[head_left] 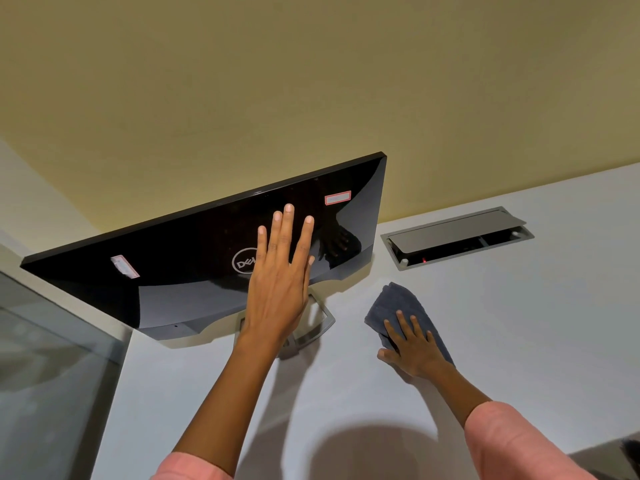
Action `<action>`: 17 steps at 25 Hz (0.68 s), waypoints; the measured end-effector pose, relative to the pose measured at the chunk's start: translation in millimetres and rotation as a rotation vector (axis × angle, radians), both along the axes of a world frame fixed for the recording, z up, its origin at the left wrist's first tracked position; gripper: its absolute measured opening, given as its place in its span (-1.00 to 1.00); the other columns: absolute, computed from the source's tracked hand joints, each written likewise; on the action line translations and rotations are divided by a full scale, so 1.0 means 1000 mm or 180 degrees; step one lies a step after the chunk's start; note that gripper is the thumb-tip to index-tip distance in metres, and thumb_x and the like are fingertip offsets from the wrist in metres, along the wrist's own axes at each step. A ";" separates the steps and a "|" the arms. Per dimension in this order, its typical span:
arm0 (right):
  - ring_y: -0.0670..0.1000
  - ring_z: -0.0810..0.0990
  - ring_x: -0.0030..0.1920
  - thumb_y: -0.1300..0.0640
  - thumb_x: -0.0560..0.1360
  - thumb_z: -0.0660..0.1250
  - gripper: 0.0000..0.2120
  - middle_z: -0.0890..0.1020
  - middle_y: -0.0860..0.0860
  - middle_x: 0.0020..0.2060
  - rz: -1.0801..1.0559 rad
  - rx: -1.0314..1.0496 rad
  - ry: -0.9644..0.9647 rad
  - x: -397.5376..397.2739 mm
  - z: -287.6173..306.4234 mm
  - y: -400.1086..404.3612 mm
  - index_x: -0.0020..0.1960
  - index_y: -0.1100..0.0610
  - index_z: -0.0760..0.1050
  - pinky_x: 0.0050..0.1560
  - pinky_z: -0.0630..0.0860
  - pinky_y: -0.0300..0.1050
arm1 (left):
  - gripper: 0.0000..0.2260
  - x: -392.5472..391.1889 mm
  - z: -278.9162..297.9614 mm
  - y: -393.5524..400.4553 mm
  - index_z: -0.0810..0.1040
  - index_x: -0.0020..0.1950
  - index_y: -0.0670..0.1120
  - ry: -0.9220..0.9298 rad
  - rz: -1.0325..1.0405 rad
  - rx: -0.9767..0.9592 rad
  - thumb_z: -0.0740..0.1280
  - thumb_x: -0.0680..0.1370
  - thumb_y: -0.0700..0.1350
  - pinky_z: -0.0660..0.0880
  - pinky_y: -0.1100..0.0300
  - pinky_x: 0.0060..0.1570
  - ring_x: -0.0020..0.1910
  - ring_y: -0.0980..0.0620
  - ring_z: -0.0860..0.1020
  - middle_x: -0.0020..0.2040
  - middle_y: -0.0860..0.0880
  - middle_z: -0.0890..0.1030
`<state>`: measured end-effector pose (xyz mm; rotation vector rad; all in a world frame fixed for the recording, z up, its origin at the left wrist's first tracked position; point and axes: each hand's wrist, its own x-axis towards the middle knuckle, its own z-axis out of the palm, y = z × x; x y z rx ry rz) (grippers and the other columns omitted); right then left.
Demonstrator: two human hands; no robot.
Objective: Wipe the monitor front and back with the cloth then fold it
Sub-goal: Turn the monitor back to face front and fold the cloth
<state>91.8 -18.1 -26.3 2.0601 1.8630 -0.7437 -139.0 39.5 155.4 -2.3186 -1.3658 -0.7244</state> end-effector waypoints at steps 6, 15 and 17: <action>0.18 -0.23 0.51 -0.56 0.15 -0.51 0.06 -0.29 0.09 0.51 -0.0193 0.0035 -0.0211 -0.014 0.024 -0.011 0.52 -0.03 -0.29 0.45 -0.03 0.26 | -0.51 -0.022 0.008 -0.001 0.04 0.54 -0.15 0.0015 0.0056 0.0042 0.06 0.63 -0.09 -0.10 -0.04 0.48 0.52 -0.13 -0.03 0.54 -0.19 0.03; -0.04 -0.03 0.52 0.06 0.62 0.08 -0.45 0.02 -0.01 0.52 -0.0085 0.3233 0.0987 -0.112 0.163 0.023 0.53 0.14 -0.04 0.49 -0.11 -0.20 | -0.52 -0.084 0.033 0.013 0.09 0.52 -0.22 -0.0121 0.0237 0.0226 -0.02 0.64 -0.05 -0.13 0.00 0.48 0.51 -0.12 -0.02 0.52 -0.22 0.08; -0.09 -0.01 0.50 0.04 0.60 0.03 -0.45 0.05 -0.01 0.50 0.0091 0.3614 0.0955 -0.123 0.191 0.033 0.53 0.18 -0.01 0.50 -0.14 -0.21 | -0.52 -0.102 0.040 0.018 0.10 0.51 -0.25 -0.0213 0.0371 0.0226 -0.03 0.64 -0.04 -0.16 0.02 0.48 0.51 -0.13 0.00 0.52 -0.23 0.09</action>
